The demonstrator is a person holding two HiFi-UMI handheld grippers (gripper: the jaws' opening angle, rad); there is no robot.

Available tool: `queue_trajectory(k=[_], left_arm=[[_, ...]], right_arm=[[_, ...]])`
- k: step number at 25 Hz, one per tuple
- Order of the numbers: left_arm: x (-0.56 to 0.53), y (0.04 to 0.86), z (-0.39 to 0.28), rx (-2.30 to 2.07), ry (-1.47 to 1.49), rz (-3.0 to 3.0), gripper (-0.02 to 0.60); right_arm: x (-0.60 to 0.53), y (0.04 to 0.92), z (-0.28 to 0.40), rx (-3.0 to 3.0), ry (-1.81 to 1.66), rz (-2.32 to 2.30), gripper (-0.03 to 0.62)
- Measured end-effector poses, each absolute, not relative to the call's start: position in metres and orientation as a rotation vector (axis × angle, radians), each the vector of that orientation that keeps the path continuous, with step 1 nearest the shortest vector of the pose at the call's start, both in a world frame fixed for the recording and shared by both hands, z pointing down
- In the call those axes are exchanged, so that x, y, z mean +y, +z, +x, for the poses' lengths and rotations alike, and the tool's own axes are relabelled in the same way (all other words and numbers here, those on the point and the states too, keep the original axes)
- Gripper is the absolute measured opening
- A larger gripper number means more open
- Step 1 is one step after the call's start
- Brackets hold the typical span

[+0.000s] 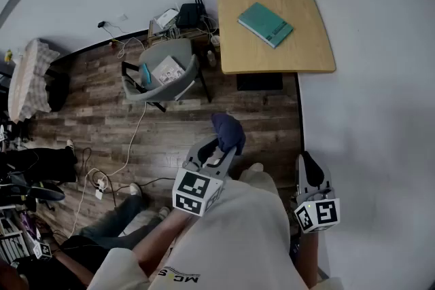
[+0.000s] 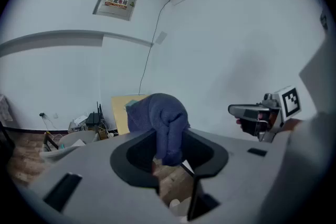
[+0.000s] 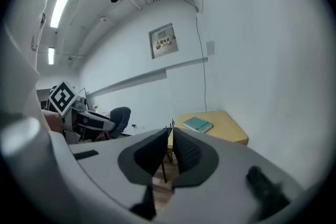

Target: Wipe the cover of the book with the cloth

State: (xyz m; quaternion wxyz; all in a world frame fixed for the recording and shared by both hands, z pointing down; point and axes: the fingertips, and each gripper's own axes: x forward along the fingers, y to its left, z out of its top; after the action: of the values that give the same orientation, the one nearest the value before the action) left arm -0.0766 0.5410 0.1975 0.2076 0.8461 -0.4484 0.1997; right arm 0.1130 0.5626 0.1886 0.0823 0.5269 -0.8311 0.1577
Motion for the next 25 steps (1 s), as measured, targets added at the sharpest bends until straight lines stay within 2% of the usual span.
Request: queue_trajectory(k=[15, 25], left_arm=[[0.527, 0.183, -0.018, -1.291, 0.539, 2.331, 0.150], [0.508, 0.203, -0.007, -1.333, 0.527, 2.261, 0.150]], right_arm=[[0.549, 0.177, 0.173, -2.511, 0.477, 1.568, 0.035], [0.517, 0.202, 0.178, -2.551, 0.516, 1.472, 0.035]])
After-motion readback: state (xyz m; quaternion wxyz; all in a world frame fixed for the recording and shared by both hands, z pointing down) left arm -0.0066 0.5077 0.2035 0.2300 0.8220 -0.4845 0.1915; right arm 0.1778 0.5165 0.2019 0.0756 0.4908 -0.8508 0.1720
